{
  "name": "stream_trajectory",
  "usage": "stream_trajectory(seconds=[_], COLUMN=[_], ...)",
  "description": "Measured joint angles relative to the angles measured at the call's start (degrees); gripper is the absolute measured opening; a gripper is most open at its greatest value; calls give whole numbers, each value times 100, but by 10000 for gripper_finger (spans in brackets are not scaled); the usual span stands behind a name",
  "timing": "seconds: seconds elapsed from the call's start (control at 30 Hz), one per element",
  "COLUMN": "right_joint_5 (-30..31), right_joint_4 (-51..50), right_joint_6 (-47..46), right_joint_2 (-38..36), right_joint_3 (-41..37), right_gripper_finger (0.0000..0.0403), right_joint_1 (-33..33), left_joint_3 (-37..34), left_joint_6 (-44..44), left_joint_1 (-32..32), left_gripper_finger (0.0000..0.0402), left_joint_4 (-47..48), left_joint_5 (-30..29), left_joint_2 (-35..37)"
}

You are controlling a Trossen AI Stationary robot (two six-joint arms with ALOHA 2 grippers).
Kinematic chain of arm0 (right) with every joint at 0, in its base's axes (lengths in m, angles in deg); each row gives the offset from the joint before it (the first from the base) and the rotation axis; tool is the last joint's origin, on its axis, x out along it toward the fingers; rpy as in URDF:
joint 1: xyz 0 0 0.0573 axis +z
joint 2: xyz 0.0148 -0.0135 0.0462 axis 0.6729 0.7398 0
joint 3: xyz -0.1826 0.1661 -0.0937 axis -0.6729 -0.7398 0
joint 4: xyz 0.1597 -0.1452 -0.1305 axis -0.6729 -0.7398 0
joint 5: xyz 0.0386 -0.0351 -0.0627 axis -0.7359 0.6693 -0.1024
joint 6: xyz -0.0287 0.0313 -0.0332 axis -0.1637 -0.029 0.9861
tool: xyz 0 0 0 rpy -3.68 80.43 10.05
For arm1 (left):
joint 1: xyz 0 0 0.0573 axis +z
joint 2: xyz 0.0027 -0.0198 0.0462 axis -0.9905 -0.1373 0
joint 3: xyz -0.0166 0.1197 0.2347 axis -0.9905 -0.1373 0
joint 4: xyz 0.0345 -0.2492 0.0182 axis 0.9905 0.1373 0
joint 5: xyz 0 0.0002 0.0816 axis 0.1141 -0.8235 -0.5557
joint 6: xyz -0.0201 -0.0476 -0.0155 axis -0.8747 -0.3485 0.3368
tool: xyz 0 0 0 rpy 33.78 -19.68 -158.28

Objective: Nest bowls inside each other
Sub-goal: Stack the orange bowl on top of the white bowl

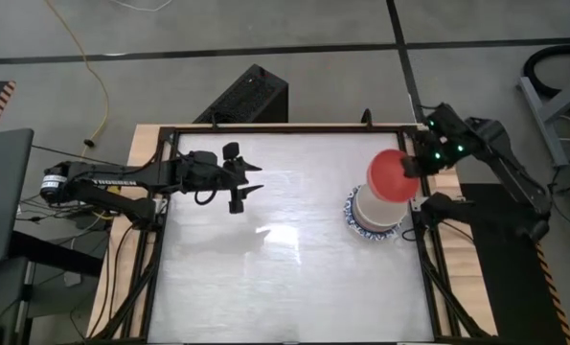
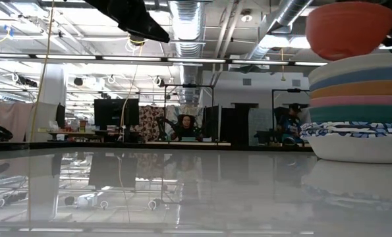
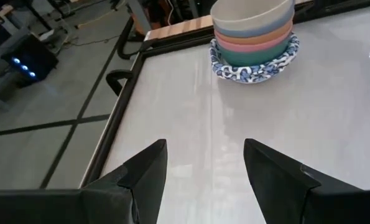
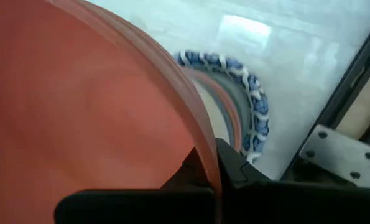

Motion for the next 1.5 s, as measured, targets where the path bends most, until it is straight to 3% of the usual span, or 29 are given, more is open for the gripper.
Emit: stream_trajectory(seconds=[0.27, 0.73, 1.0, 1.5], right_joint_5=[-22, 234, 752, 750], right_joint_4=[257, 707, 699, 483], right_joint_6=[-503, -1145, -1390, -1278], right_joint_2=[-270, -33, 137, 230], right_joint_3=[-779, -1151, -1151, -1151], right_gripper_finger=[6, 8, 25, 86], right_joint_1=[559, 1560, 1735, 1732], left_joint_3=[0, 0, 0, 0], left_joint_6=[-148, -172, -226, -284], left_joint_1=[-3, -3, -3, -3], left_gripper_finger=[204, 204, 204, 204], left_joint_4=[7, 226, 277, 477], left_joint_5=[191, 191, 191, 193], left_joint_2=[0, 0, 0, 0])
